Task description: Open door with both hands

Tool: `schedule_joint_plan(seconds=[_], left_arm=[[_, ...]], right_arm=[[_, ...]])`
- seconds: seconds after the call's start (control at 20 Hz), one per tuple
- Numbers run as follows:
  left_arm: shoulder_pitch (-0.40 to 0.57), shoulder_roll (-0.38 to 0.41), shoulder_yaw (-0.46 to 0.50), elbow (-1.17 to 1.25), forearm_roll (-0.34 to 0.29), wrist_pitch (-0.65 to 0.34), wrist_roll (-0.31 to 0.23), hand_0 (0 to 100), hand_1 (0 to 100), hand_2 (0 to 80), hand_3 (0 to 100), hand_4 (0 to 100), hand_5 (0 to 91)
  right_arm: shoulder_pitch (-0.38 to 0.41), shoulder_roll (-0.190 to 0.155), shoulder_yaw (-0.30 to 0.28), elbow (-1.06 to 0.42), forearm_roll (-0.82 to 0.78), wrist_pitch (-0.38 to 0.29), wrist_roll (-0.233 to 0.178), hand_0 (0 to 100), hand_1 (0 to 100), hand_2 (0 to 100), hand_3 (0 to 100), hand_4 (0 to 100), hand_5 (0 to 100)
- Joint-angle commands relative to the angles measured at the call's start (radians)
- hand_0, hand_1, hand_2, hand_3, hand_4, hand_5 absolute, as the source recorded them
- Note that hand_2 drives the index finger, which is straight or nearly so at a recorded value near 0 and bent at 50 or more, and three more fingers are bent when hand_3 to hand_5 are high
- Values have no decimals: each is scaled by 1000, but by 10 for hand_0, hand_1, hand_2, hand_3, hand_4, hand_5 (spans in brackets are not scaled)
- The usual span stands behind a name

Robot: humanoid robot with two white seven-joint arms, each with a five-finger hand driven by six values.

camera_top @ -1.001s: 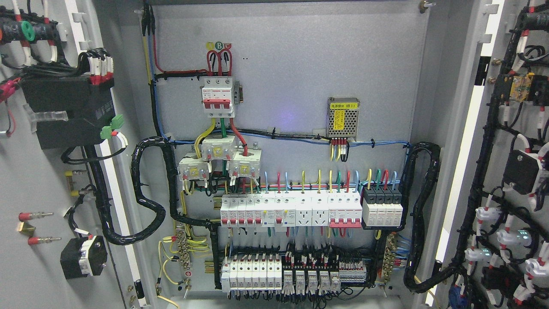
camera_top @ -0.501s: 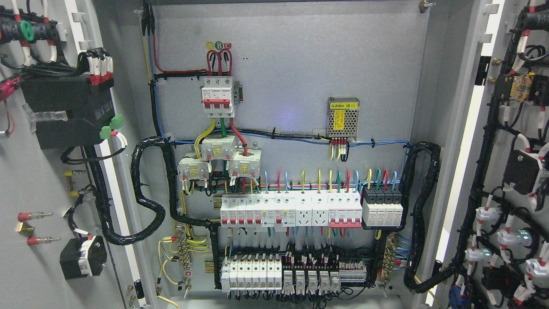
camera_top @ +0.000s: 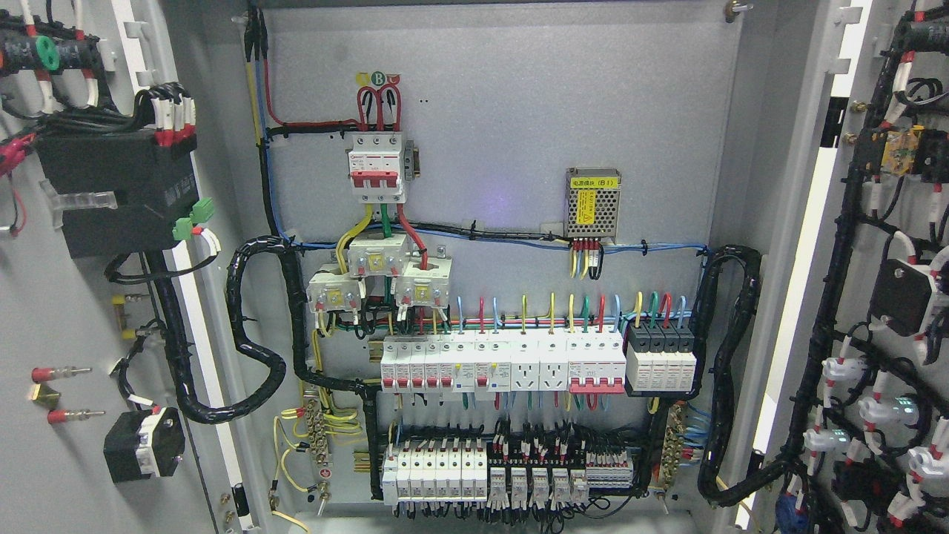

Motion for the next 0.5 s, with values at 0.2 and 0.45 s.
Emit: schedule_joint_plan(seconds=[0.2, 0.45], left_arm=[[-26, 54, 61, -21, 88, -319, -1, 0, 0, 0, 0, 43, 0], [-25, 62, 63, -21, 103, -413, -1, 0, 0, 0, 0, 43, 0]], right_arm=[[10, -24, -113, -5, -58, 6, 5, 0, 0, 0, 0, 0, 0], [18, -71, -160, 10, -163, 7, 9, 0, 0, 0, 0, 0, 0]])
